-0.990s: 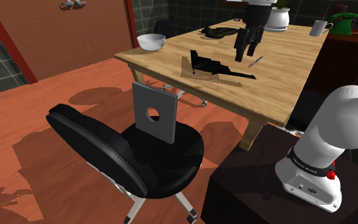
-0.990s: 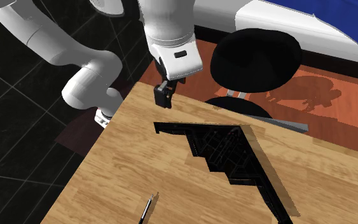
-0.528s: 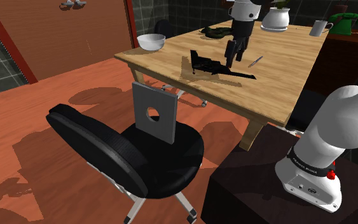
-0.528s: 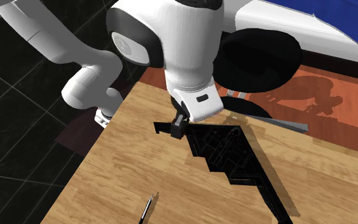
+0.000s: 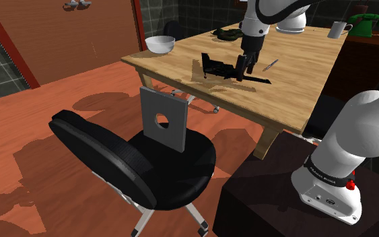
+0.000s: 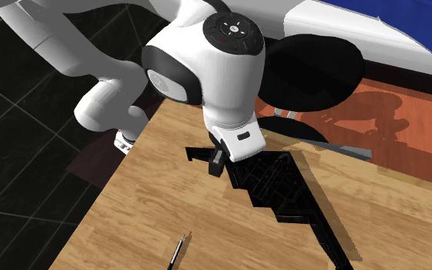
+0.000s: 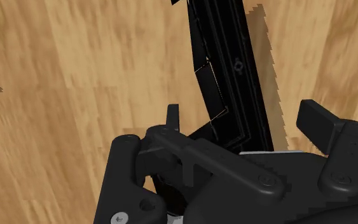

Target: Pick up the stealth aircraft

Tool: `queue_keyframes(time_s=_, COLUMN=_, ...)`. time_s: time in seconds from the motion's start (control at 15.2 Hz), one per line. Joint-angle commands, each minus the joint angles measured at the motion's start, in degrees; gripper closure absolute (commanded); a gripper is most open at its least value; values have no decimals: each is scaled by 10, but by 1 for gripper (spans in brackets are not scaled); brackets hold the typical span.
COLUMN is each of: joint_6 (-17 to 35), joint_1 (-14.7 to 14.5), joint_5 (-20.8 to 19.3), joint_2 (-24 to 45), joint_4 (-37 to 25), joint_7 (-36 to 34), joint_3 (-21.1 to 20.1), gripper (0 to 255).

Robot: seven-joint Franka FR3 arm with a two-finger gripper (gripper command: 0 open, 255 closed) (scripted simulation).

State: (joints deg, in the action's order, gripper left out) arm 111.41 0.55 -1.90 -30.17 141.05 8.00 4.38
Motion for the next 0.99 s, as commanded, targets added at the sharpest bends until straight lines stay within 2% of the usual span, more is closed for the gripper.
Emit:
queue_keyframes(time_s=0.0, joint_6=5, joint_1=0, joint_5=0, joint_2=1, joint_4=4, joint_7=1, joint_3=1, gripper=0)
queue_keyframes(time_s=0.07, joint_6=5, joint_1=0, joint_5=0, joint_2=0, joint_4=4, joint_7=0, joint_3=0, gripper=255)
queue_keyframes(time_s=0.66, joint_6=5, joint_1=0, joint_5=0, joint_2=1, joint_4=4, joint_7=1, joint_3=1, gripper=255)
queue_keyframes(time_s=0.92, joint_6=-28, joint_1=0, joint_5=0, joint_2=-5, joint_4=-23, joint_7=0, joint_3=0, gripper=255)
